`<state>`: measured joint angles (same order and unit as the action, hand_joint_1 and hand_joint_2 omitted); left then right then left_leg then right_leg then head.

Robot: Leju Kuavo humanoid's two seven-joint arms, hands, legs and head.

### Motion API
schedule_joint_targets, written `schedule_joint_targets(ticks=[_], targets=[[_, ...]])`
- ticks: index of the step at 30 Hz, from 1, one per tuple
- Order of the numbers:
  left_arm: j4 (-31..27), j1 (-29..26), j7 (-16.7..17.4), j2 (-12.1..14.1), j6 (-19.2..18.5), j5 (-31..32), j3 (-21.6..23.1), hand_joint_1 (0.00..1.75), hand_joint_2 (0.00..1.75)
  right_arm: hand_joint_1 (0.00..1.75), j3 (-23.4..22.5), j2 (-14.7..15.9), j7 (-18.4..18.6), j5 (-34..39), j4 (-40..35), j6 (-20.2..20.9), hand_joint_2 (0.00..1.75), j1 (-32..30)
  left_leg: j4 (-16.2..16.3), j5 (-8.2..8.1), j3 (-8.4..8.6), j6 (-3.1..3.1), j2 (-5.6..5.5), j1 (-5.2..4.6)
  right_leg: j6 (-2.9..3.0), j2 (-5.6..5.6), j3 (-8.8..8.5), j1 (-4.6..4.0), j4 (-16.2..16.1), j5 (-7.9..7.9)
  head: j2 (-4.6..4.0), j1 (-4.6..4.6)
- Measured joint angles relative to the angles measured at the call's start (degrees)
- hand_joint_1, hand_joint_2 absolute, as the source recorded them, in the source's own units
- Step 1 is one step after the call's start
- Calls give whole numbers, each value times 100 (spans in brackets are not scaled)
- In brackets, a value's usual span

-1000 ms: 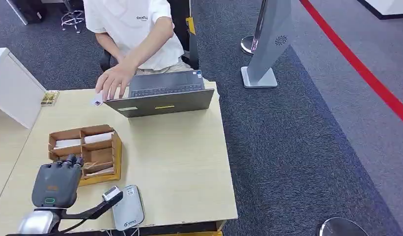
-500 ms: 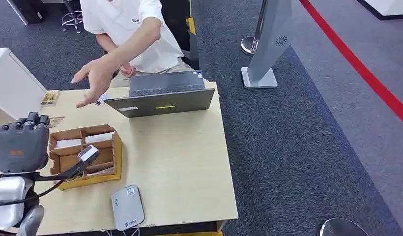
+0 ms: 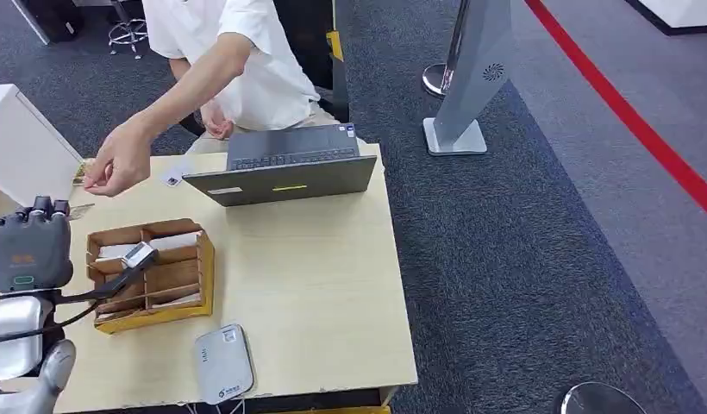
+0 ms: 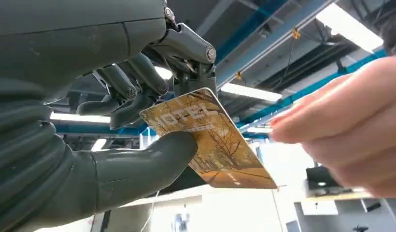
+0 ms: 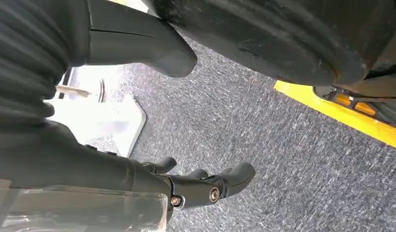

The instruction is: Pass the card to the sensor for recognition and then transmit it.

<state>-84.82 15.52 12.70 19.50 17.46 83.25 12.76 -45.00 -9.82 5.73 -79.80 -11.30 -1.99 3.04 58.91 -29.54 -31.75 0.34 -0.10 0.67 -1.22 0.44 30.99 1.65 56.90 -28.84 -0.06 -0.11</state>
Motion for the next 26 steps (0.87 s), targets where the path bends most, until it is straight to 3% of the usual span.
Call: schedule_joint_targets(ticks=[12, 13, 26], targets=[[498, 212, -13, -24, -140, -13, -55, 175, 175, 0, 33, 0, 13, -7, 0, 0, 175, 1, 0, -1, 0, 0, 0, 0, 0, 3, 2, 0, -1, 0, 2, -2], [520, 224, -26, -35, -151, -20, -55, 0, 175, 0, 35, -2, 20, -7, 0, 0, 175, 2, 0, -1, 0, 0, 0, 0, 0, 3, 2, 0, -1, 0, 2, -2], [614, 258, -76, -149, -256, -328, -55, 0, 175, 0, 37, -2, 11, -4, 0, -4, 175, 3, 0, -1, -1, 0, 2, 0, 0, 5, 1, 0, 0, 0, 0, -2]])
